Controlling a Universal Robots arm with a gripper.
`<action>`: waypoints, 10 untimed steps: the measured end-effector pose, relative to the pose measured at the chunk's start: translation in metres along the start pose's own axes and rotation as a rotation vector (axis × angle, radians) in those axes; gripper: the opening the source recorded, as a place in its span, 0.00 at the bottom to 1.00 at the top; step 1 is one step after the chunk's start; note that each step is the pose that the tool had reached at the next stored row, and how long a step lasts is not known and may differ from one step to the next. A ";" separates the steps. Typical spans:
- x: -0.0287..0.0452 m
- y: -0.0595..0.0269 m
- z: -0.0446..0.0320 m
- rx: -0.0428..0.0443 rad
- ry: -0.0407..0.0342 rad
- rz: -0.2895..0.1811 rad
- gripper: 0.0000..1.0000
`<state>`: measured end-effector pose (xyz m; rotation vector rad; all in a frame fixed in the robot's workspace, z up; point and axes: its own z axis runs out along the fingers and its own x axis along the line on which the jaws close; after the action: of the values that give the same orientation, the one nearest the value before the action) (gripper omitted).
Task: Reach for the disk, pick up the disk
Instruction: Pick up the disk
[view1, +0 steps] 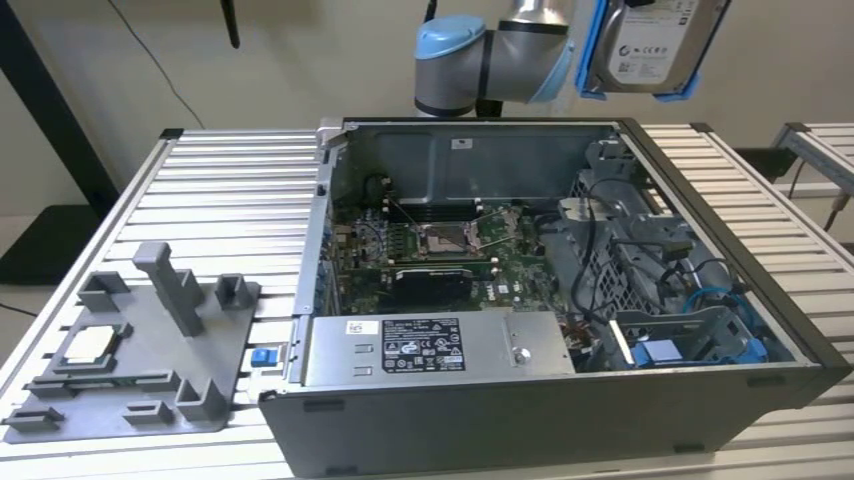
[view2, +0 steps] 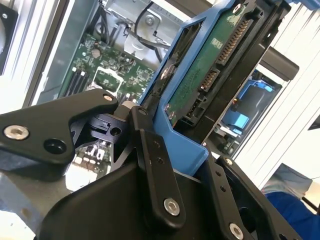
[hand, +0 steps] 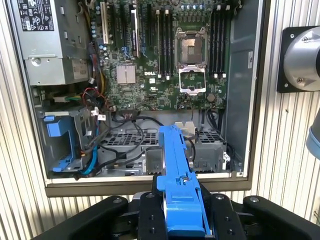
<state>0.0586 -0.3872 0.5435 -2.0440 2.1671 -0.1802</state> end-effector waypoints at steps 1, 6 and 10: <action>0.0001 0.0000 0.0000 0.0000 0.0002 0.000 0.00; 0.0008 -0.0001 0.0001 0.0000 0.0001 0.000 0.00; 0.0008 -0.0002 0.0001 0.0000 0.0000 0.000 0.00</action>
<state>0.0589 -0.3880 0.5434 -2.0440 2.1672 -0.1802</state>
